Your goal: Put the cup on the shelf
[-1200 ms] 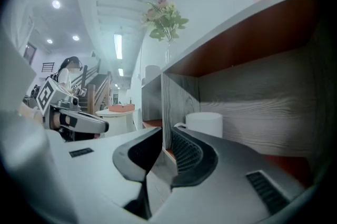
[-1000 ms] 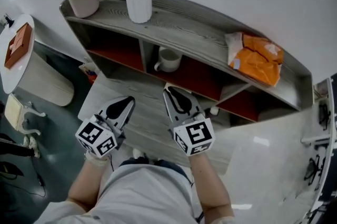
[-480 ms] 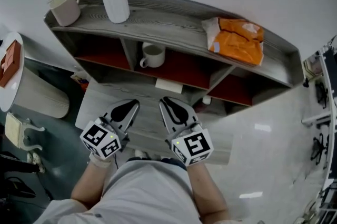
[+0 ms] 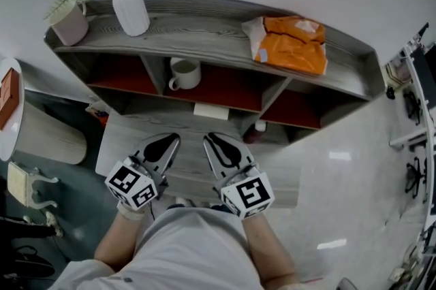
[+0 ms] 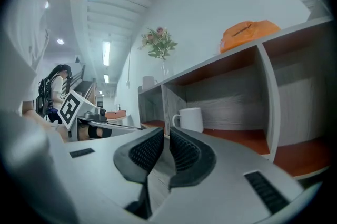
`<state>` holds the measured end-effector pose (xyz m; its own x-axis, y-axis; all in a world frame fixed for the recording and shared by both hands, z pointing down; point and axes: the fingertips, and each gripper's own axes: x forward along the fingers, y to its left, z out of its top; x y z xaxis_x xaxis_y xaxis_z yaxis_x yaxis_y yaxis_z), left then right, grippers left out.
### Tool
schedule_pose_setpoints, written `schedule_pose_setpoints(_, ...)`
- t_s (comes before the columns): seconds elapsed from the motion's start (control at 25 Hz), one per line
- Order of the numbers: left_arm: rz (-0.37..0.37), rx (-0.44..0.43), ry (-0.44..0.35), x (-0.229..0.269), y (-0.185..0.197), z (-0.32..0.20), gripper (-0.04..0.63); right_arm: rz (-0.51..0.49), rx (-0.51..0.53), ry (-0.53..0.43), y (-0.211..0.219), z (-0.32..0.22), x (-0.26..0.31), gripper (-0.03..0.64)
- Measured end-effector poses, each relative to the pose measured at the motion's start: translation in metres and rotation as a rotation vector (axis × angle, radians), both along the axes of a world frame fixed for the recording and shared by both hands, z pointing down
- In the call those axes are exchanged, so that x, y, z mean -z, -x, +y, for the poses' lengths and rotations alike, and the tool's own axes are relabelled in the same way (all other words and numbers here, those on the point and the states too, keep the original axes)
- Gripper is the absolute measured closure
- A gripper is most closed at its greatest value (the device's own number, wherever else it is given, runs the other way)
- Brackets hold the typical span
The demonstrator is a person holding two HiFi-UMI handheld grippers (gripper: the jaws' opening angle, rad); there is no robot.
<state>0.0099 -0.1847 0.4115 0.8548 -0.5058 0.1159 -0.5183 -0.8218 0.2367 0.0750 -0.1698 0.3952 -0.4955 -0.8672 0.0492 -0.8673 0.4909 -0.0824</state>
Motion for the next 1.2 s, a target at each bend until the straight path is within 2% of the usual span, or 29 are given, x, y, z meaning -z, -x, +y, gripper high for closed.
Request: schedule_pose_setpoints(1.2,-0.018,0.036,0.017,-0.0082,0.0065,-0.0040,0.578,0.005,0.026,0.018,0.0048,-0.0093,-0.0072,0.572)
